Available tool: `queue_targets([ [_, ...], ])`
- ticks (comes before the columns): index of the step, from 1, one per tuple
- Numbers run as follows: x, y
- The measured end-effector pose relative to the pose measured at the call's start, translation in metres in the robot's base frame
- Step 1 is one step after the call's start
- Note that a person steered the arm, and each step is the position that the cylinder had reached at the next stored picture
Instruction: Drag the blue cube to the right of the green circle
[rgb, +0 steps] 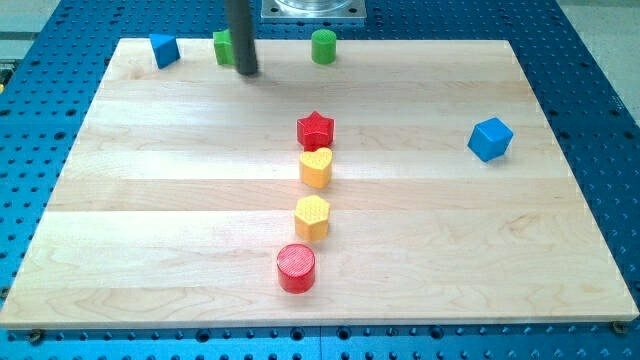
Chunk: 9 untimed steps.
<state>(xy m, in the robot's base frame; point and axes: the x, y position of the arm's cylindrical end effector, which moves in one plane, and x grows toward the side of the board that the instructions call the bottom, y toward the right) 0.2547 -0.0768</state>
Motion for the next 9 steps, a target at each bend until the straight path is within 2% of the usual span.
queue_targets([
  [2,0.01,0.211],
  [3,0.044,0.309],
  [4,0.096,0.392],
  [5,0.188,0.366],
  [6,0.19,0.292],
  [8,0.085,0.294],
  [9,0.081,0.297],
])
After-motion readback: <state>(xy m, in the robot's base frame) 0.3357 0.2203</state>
